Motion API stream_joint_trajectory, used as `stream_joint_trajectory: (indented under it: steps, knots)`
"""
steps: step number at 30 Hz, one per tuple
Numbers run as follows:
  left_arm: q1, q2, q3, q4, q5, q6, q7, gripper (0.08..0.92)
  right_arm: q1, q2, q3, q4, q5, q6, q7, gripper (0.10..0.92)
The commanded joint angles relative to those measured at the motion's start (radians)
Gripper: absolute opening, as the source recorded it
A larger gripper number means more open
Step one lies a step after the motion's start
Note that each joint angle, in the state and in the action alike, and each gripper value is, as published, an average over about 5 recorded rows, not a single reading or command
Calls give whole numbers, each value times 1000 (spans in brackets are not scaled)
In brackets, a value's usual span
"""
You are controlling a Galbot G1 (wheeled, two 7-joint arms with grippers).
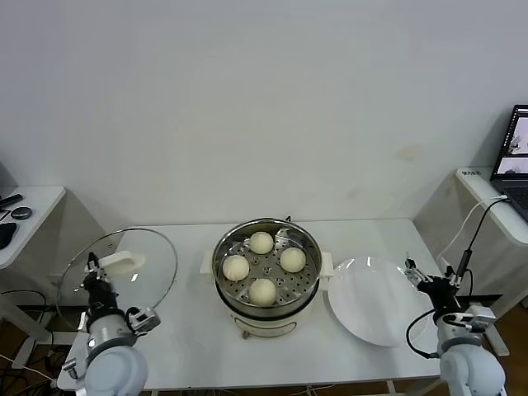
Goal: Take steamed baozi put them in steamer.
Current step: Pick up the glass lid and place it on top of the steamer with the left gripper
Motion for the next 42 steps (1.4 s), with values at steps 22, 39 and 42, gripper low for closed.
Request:
stream_joint_trajectory:
  steps: [22,39,42]
  knots:
    - [-322,-176,579,199,155,70,66,173,-66,58,47,20,-55,6,-7,823]
    - [-337,-202,627,285,291,71,92,173,-52,56,47,-3,-48,11,-7,823]
    - [-335,-200,628,295,316,70,98,173,-47,57,43,-5,-48,11,-7,823]
